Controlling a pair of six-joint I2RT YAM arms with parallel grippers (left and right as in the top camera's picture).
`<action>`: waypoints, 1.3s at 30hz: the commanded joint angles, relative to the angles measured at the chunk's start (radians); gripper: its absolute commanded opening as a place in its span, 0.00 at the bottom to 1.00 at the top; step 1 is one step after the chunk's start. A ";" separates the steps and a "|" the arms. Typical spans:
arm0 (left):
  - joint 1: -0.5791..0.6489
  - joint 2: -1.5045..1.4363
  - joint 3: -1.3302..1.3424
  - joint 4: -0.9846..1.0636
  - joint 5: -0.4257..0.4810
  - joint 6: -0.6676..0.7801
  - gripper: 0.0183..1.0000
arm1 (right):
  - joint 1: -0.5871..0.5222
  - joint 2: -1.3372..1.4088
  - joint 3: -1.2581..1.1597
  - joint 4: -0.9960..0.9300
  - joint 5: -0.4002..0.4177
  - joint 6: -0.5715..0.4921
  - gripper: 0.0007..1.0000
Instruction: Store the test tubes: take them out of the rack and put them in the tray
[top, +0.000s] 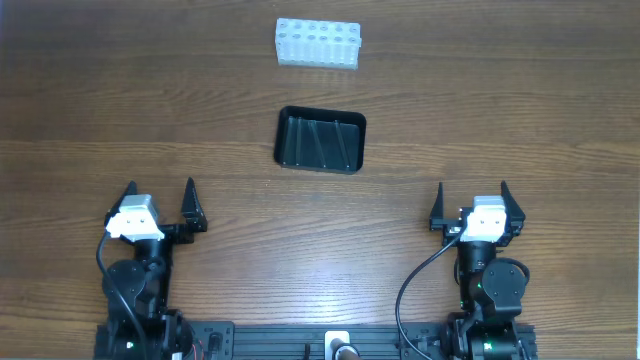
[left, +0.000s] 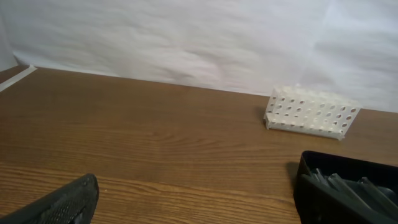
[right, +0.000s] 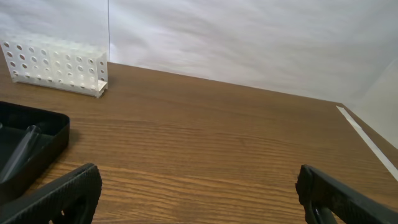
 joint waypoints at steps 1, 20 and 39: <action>0.001 -0.008 -0.005 -0.005 0.014 0.014 1.00 | -0.005 -0.010 -0.005 -0.004 0.005 0.000 0.99; 0.001 -0.008 -0.005 -0.004 0.014 0.014 1.00 | -0.003 -0.010 -0.005 -0.008 -0.016 0.161 0.99; 0.001 -0.008 -0.005 -0.005 0.014 0.014 1.00 | 0.021 -0.010 -0.005 -0.007 -0.017 0.161 0.99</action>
